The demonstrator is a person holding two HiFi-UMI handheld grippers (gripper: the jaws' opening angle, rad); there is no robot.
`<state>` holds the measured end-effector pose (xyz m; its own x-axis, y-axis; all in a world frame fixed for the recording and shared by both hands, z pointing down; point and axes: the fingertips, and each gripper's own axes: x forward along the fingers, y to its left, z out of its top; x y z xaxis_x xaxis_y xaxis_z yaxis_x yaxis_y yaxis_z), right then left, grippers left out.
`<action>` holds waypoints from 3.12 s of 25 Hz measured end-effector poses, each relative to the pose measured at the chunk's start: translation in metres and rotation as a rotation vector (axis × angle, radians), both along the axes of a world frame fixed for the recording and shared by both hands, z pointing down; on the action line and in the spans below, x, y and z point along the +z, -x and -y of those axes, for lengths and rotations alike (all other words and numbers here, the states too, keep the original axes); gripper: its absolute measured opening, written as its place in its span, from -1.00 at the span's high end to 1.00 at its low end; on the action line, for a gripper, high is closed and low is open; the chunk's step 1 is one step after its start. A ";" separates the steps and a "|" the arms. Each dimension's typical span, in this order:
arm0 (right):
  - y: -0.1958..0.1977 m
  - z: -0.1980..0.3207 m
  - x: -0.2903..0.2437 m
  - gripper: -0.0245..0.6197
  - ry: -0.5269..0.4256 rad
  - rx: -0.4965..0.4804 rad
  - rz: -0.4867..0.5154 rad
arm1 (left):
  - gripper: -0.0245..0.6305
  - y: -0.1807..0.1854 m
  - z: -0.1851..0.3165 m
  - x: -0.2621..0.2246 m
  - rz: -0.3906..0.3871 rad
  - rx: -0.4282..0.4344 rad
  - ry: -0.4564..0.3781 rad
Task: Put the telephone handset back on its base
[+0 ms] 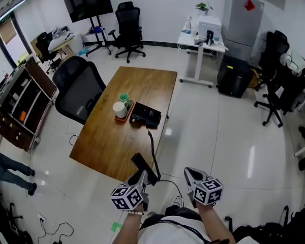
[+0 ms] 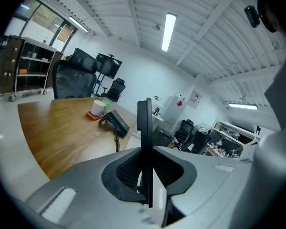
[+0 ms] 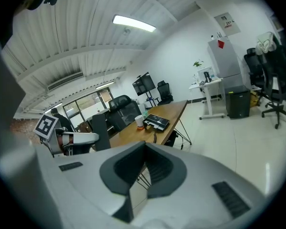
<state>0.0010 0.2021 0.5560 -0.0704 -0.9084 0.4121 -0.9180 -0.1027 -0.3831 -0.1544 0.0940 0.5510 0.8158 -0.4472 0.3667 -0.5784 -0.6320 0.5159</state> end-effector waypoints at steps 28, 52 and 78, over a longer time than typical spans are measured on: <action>-0.106 0.105 0.020 0.93 0.025 -0.158 -0.008 | 0.72 -0.072 0.122 0.005 -0.181 -0.225 0.062; -0.145 0.262 0.024 0.93 0.093 -0.445 -0.038 | 0.72 -0.139 0.243 0.084 -0.395 -0.410 0.244; -0.138 0.315 0.042 0.93 0.126 -0.573 -0.013 | 0.72 -0.154 0.294 0.157 -0.498 -0.415 0.280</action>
<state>0.1390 -0.1130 0.5983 -0.5303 -0.6711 0.5181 -0.8449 0.3674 -0.3888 -0.0007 -0.1997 0.7075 0.6991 -0.7010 0.1411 -0.3961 -0.2153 0.8926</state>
